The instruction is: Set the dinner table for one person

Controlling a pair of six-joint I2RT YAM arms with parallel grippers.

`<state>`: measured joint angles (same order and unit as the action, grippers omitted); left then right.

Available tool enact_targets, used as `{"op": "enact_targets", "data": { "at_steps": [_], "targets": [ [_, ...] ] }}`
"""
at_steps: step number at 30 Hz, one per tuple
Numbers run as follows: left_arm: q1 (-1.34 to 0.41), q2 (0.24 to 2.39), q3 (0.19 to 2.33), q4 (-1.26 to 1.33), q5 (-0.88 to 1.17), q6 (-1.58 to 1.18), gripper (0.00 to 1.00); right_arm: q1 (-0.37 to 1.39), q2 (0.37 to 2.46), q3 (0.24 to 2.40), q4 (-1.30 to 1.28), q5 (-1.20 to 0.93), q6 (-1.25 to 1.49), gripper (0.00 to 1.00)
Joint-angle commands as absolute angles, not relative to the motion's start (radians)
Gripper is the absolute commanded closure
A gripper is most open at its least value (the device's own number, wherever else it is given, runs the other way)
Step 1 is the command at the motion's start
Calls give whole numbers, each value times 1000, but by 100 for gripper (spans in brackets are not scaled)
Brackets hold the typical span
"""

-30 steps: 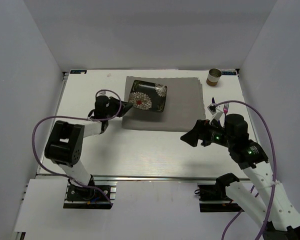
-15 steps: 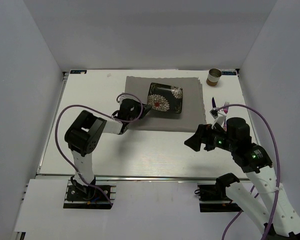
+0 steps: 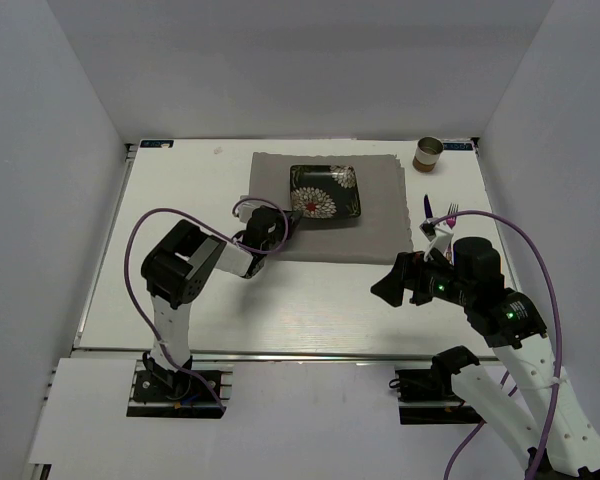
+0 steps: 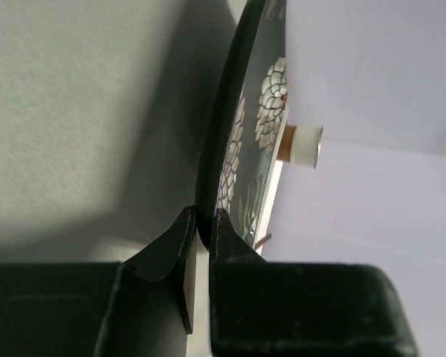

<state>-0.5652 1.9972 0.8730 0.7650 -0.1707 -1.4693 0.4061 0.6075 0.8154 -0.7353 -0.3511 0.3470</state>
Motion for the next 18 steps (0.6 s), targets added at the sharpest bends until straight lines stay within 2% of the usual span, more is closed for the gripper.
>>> {"op": "enact_targets", "data": {
  "at_steps": [1,18],
  "targets": [
    [-569,1962,910,988,-189,-1525,100,403,601,848,-739,-342,322,11],
    [-569,2022,911,1042,-81,-1517,100,405,598,821,-718,-353,328,11]
  ]
}}
